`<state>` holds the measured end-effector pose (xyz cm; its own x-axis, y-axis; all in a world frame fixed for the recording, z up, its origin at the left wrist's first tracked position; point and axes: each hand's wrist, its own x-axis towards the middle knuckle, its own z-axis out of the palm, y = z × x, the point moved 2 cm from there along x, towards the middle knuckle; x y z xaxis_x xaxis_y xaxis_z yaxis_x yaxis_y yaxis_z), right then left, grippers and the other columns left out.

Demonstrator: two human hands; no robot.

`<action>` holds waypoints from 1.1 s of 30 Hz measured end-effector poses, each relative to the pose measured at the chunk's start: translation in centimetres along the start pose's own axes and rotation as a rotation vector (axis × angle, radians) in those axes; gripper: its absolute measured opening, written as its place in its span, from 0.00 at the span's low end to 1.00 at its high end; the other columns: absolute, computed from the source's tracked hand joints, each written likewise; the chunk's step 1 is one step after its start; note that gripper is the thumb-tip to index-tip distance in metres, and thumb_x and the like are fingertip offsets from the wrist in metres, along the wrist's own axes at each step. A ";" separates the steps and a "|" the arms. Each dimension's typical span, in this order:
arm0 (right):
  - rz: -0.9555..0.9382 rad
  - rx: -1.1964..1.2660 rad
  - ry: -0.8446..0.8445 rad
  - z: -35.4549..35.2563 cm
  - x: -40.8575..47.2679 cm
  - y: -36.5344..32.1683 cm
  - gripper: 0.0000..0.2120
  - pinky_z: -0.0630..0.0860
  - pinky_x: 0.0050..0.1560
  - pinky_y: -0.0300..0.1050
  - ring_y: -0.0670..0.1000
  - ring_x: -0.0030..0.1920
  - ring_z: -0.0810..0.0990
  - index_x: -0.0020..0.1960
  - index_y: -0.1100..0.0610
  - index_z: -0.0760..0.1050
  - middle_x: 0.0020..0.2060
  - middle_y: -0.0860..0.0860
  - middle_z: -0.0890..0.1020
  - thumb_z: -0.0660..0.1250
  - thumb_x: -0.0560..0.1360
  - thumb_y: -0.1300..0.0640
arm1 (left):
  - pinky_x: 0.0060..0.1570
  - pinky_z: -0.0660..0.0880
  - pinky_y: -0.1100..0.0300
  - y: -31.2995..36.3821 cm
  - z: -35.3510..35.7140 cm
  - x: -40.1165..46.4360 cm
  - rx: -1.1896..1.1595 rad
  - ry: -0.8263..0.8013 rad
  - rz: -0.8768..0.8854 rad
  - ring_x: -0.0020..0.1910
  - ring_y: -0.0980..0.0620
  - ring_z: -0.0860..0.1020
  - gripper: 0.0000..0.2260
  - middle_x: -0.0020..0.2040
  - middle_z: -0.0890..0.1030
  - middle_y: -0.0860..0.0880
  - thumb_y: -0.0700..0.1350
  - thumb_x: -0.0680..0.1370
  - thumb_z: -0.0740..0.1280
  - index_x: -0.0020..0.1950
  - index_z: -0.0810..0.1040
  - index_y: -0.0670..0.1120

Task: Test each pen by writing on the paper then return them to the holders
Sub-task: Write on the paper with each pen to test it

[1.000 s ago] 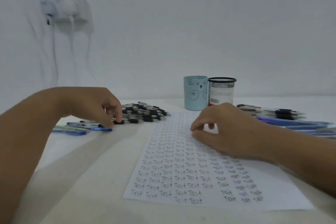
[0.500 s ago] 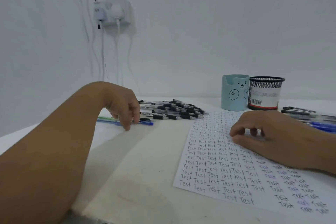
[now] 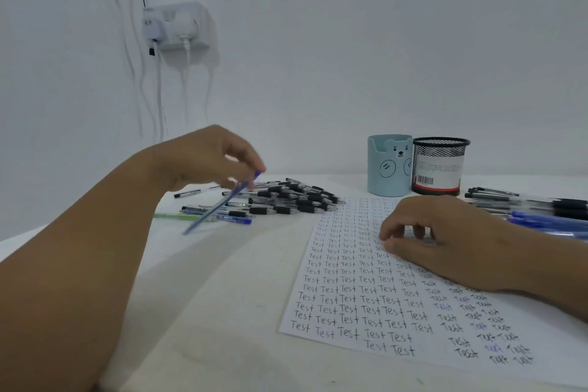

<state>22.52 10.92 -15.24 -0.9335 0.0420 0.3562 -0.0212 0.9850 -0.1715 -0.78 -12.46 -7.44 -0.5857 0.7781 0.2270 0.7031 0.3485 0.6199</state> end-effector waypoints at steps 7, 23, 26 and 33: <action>0.022 0.001 -0.004 0.0 0.0 -0.1 0.07 0.71 0.49 0.30 0.38 0.50 0.74 0.51 0.40 0.79 0.46 0.35 0.79 0.64 0.77 0.41 | 0.37 0.77 0.61 3.2 2.6 1.4 -1.000 0.183 0.193 0.35 0.52 0.77 0.10 0.45 0.80 0.47 0.35 0.84 0.59 0.54 0.80 0.43; 0.068 0.030 0.005 -0.7 -0.4 0.0 0.11 0.72 0.43 0.30 0.36 0.47 0.76 0.59 0.39 0.77 0.45 0.32 0.80 0.66 0.78 0.41 | 0.25 0.58 0.64 6.7 10.6 1.9 -1.617 0.193 -0.046 0.25 0.54 0.59 0.12 0.27 0.61 0.51 0.43 0.79 0.55 0.37 0.68 0.45; 0.102 0.221 0.016 -1.5 -0.7 0.4 0.13 0.73 0.42 0.34 0.38 0.41 0.80 0.64 0.38 0.72 0.44 0.38 0.84 0.64 0.79 0.44 | 0.31 0.66 0.60 7.4 11.5 1.4 -1.569 0.196 -0.031 0.29 0.50 0.64 0.14 0.29 0.62 0.49 0.44 0.80 0.54 0.35 0.66 0.44; -0.031 -0.006 0.290 -2.6 -0.6 0.1 0.22 0.76 0.38 0.53 0.47 0.40 0.76 0.51 0.47 0.85 0.41 0.46 0.80 0.62 0.73 0.34 | 0.66 0.72 0.46 9.1 13.8 0.0 -1.443 0.069 0.085 0.60 0.41 0.83 0.11 0.53 0.86 0.41 0.45 0.81 0.55 0.39 0.66 0.47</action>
<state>24.00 11.40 -13.08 -0.7909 0.0575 0.6092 -0.0447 0.9875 -0.1512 11.21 -2.11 -12.12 -0.6106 0.7286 0.3105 -0.2513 -0.5501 0.7964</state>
